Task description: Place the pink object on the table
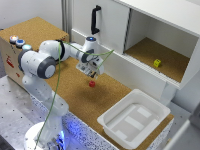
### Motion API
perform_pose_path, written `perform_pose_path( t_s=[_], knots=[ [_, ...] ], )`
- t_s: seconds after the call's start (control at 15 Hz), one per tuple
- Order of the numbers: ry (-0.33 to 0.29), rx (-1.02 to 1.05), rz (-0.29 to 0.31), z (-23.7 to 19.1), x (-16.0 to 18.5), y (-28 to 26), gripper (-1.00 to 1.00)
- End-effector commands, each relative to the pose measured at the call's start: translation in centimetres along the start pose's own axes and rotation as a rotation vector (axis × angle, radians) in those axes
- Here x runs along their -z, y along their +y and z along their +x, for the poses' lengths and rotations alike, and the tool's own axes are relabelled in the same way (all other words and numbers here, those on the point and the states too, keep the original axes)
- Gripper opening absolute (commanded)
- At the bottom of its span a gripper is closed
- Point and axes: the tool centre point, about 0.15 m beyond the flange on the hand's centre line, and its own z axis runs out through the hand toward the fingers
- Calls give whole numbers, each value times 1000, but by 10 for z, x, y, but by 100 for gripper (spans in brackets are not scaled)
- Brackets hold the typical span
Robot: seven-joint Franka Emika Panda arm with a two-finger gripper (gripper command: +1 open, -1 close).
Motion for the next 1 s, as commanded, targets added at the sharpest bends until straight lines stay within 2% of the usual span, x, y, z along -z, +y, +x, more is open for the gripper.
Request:
perform_pose_path(
  t_s=[0.0,0.13,0.93],
  knots=[
    [18,51,31,-13,45,-61,100],
    [33,57,41,-15,53,-76,100],
    [33,57,41,-15,53,-76,100]
  ],
)
